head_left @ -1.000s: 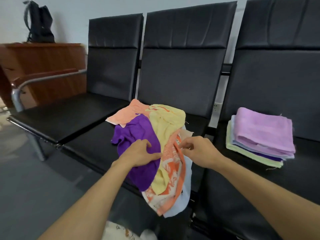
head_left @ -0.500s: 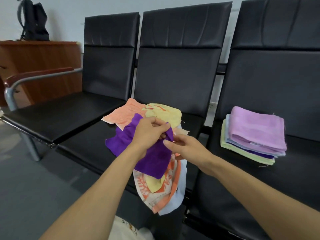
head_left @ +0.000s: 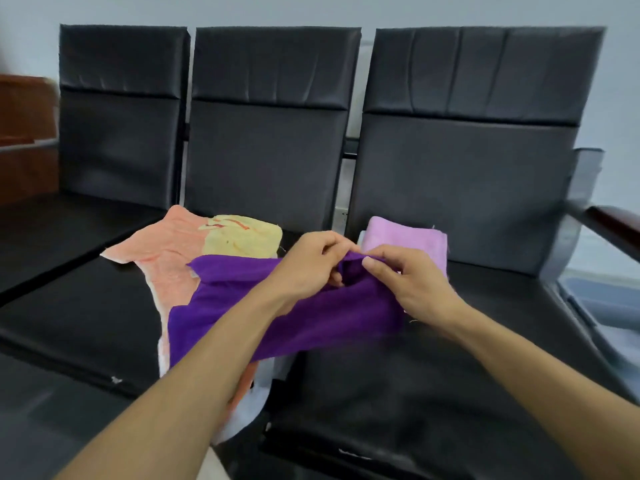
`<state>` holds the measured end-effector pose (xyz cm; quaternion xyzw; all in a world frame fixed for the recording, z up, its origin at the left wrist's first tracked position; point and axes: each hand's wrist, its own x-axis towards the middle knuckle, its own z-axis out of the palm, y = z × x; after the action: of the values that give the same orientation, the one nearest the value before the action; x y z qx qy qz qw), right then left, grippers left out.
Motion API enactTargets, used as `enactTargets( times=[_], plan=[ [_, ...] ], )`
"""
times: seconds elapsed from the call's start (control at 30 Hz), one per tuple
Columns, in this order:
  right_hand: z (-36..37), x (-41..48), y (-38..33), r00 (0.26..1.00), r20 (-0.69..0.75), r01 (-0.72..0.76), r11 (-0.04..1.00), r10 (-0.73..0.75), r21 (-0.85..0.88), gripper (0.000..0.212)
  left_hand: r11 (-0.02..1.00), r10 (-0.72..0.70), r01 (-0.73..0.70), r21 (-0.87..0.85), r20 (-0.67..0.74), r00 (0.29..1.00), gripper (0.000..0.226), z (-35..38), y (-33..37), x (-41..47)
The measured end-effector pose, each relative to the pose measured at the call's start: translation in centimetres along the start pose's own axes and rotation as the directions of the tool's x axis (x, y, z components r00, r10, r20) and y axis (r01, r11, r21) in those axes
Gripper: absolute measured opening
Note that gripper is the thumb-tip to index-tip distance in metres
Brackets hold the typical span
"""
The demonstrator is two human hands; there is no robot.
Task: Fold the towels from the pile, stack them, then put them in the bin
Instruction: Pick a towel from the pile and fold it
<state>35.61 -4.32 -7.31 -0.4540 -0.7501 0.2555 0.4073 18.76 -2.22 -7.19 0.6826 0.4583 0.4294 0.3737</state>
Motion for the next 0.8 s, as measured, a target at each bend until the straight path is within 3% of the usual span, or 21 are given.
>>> enactTargets(
  times=[0.2, 0.3, 0.43, 0.63, 0.8],
  plan=[
    [-6.2, -4.4, 3.2, 0.992, -0.107, -0.061, 0.998, 0.059, -0.009, 0.021, 0.984, 0.111, -0.140, 0.110, 0.233, 0.966, 0.013, 5.7, 1.7, 0.6],
    [-8.1, -6.5, 5.0, 0.982, -0.153, -0.107, 0.994, 0.107, 0.009, 0.020, 0.922, 0.173, -0.253, 0.293, 0.275, 0.946, 0.024, 8.7, 1.2, 0.7],
    [-10.5, -7.3, 5.9, 0.993, -0.103, -0.096, 0.937, 0.064, -0.337, 0.022, 0.817, 0.264, -0.382, 0.433, 0.309, 0.914, 0.013, 11.1, 0.8, 0.6],
    [-13.5, -9.2, 7.9, 0.995, -0.060, -0.096, 0.849, 0.075, -0.519, 0.020, 0.788, 0.110, -0.358, 0.500, 0.459, 0.882, 0.036, 12.5, -0.3, 0.1],
    [-14.8, -10.4, 9.8, 0.988, 0.022, -0.106, 0.764, 0.155, -0.637, 0.017, 0.735, 0.006, -0.304, 0.606, 0.443, 0.897, 0.026, 10.6, -1.0, 0.2]
  ],
)
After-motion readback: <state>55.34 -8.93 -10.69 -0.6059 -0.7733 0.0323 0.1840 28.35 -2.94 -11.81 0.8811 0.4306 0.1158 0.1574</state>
